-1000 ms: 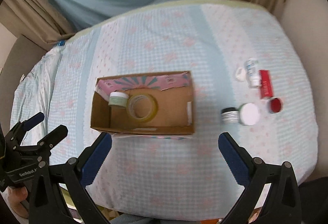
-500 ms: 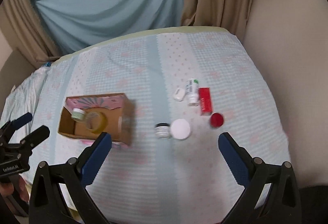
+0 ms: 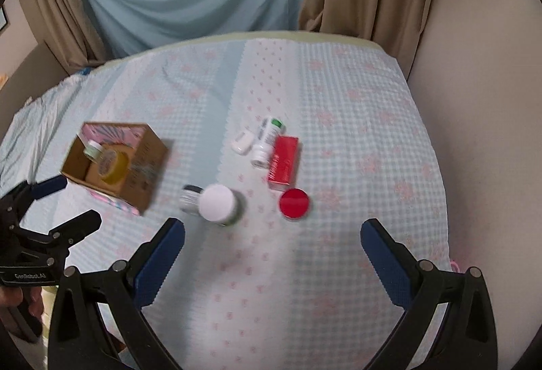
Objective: Organize rigid objects
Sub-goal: 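Lift both tools away from the box toward the remaining items, then grasp the white-lidded jar with the left tool while the right tool grasps the red cap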
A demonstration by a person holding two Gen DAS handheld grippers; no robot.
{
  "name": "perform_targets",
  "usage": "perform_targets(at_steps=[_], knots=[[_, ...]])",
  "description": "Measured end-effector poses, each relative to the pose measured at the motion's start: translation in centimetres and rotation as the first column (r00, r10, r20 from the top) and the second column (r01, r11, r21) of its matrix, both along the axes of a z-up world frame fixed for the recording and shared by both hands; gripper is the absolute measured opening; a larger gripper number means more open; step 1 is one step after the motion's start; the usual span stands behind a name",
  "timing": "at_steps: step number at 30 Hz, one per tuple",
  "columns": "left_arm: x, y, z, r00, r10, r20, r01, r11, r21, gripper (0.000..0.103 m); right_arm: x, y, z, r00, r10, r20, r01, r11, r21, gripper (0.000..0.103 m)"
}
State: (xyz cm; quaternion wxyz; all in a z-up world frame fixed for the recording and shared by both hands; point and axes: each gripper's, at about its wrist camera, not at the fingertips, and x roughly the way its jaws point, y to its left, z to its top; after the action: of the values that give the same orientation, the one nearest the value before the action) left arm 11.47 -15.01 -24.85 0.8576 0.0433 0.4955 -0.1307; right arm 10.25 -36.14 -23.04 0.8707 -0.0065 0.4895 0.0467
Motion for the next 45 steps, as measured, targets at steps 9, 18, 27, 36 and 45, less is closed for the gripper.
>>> perform_targets(at_steps=[9,18,27,36,45], knots=[[4.7,-5.7,-11.5,0.980,-0.200,0.005,0.198,0.972,0.124,0.103,3.4,-2.9,-10.3,1.000,0.022,-0.010,-0.022,0.999,-0.042,0.103],[8.4,-8.4,-19.5,0.939,-0.339,-0.054,0.343,0.917,0.203,0.103,7.5,-3.3,-18.8,0.997,0.065,-0.050,-0.067,0.997,-0.039,0.096],[10.1,-9.7,-22.1,0.901,-0.415,-0.123,0.431,0.888,0.163,0.085,9.8,-2.4,-22.2,0.991,0.095,-0.089,-0.100,0.994,-0.048,0.084],[10.9,-9.5,-22.6,0.905,-0.401,-0.140,0.418,0.900,0.125,0.069,11.0,-1.8,-22.8,0.986,0.132,-0.106,-0.137,0.990,-0.041,0.052],[11.2,-9.1,-22.4,0.915,-0.379,-0.140,0.395,0.912,0.112,0.069,11.1,-1.3,-22.6,0.987,0.120,-0.108,-0.126,0.990,-0.058,0.051]])
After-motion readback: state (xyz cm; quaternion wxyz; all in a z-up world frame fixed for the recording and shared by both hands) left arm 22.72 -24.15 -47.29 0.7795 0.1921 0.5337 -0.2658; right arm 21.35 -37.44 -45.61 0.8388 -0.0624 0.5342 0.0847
